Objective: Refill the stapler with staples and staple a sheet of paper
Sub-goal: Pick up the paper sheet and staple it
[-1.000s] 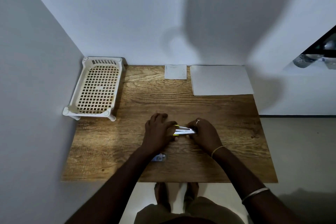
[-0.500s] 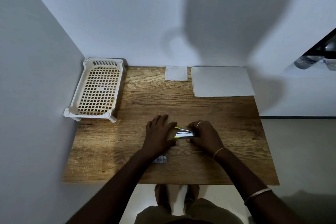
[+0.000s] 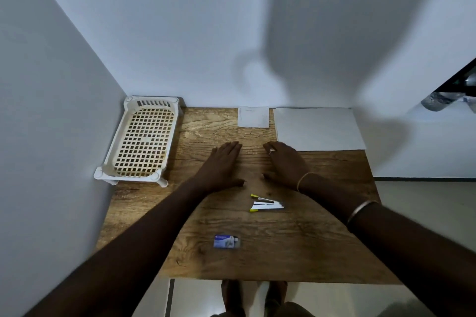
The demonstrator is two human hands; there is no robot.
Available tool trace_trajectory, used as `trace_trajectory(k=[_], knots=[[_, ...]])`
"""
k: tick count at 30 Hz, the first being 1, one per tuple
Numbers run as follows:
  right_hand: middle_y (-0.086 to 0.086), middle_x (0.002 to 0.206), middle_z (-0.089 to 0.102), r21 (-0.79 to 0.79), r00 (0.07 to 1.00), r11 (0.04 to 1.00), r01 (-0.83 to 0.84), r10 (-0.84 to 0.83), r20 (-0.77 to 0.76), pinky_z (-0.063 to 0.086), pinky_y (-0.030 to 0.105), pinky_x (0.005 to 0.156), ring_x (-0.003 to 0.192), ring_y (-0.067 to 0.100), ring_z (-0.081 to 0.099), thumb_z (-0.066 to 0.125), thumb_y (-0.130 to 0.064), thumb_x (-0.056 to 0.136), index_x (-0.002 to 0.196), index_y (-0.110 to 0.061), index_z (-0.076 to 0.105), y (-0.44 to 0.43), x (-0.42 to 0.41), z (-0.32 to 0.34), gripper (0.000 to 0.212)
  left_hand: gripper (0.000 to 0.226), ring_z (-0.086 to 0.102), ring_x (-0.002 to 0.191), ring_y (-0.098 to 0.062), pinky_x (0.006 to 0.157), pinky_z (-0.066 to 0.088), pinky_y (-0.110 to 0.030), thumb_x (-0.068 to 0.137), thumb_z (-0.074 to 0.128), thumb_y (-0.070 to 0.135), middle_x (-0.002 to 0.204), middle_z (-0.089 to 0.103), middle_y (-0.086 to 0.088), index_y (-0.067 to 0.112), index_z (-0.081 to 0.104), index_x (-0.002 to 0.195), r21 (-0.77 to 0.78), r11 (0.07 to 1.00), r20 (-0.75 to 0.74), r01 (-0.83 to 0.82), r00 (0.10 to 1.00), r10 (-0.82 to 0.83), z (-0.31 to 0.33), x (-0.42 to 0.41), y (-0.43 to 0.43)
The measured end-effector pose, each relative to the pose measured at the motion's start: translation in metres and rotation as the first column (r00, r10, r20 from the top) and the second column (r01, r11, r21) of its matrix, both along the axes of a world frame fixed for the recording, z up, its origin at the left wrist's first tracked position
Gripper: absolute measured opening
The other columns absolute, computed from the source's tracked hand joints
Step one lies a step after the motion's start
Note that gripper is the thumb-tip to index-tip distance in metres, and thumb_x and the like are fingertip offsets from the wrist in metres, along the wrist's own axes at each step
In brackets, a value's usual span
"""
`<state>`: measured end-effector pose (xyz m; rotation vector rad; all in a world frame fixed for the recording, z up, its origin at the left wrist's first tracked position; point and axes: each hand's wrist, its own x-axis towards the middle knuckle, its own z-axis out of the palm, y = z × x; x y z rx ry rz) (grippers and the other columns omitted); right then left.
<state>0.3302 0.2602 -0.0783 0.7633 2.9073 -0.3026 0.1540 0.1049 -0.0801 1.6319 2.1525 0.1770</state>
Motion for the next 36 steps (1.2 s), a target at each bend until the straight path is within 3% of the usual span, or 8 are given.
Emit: trace_trajectory(k=[5, 8, 13, 18, 31, 36], knots=[[0.012, 0.165, 0.019, 0.053, 0.989, 0.998, -0.029, 0.021, 0.147, 0.022, 0.048, 0.121, 0.151, 0.029, 0.020, 0.078, -0.059, 0.072, 0.156, -0.010, 0.020, 0.039, -0.047, 0.001, 0.114, 0.130, 0.000, 0.158, -0.029, 0.125, 0.005, -0.053, 0.072, 0.079, 0.065, 0.171, -0.001, -0.009, 0.011, 0.002, 0.162, -0.082, 0.993, -0.124, 0.085, 0.988, -0.095, 0.009, -0.024, 0.050], [0.011, 0.166, 0.013, 0.045, 0.980, 0.998, -0.038, 0.028, 0.195, 0.017, 0.053, 0.121, 0.153, 0.028, 0.013, 0.076, -0.063, 0.073, 0.157, -0.009, 0.017, 0.053, -0.066, 0.000, 0.115, 0.134, -0.001, 0.158, -0.030, 0.125, 0.007, -0.054, 0.070, 0.078, 0.069, 0.171, -0.004, -0.010, 0.008, 0.001, 0.162, -0.129, 0.989, -0.127, 0.077, 0.987, -0.093, 0.011, -0.036, 0.075], [0.011, 0.165, 0.017, 0.054, 0.974, 0.997, -0.054, 0.041, 0.225, 0.019, 0.055, 0.119, 0.152, 0.027, 0.016, 0.058, -0.065, 0.086, 0.155, -0.009, 0.023, 0.064, -0.083, -0.007, 0.095, 0.120, 0.000, 0.158, -0.030, 0.126, 0.008, -0.054, 0.081, 0.060, 0.077, 0.171, -0.006, -0.013, 0.007, 0.005, 0.161, -0.195, 0.977, -0.124, 0.090, 0.986, -0.115, 0.001, -0.044, 0.099], [0.013, 0.164, 0.021, 0.032, 0.975, 0.999, -0.042, 0.034, 0.218, 0.017, 0.053, 0.119, 0.151, 0.028, 0.019, 0.043, -0.054, 0.099, 0.153, -0.010, 0.028, 0.063, -0.084, -0.018, 0.071, 0.108, 0.001, 0.158, -0.029, 0.126, 0.008, -0.052, 0.089, 0.050, 0.075, 0.170, -0.009, -0.013, 0.007, 0.006, 0.161, -0.229, 0.968, -0.095, 0.101, 0.988, -0.125, -0.009, -0.044, 0.101], [0.014, 0.161, 0.030, 0.065, 0.997, 0.997, -0.043, 0.038, 0.068, 0.022, 0.051, 0.118, 0.148, 0.030, 0.029, 0.037, -0.038, 0.103, 0.149, -0.010, 0.039, -0.002, -0.017, -0.033, 0.054, 0.080, 0.011, 0.157, -0.029, 0.126, 0.010, -0.050, 0.100, 0.047, 0.056, 0.171, 0.005, -0.011, 0.012, 0.019, 0.160, -0.115, 0.989, -0.125, 0.090, 0.987, -0.104, -0.020, 0.010, 0.029], [0.013, 0.160, 0.033, 0.049, 0.998, 0.998, -0.034, 0.031, 0.057, 0.024, 0.052, 0.118, 0.145, 0.031, 0.034, 0.037, -0.034, 0.102, 0.148, -0.012, 0.041, -0.039, 0.018, -0.034, 0.051, 0.063, 0.011, 0.157, -0.029, 0.125, 0.009, -0.050, 0.104, 0.046, 0.038, 0.171, 0.008, -0.007, 0.016, 0.024, 0.159, -0.074, 0.993, -0.118, 0.092, 0.988, -0.101, -0.031, 0.036, -0.006]])
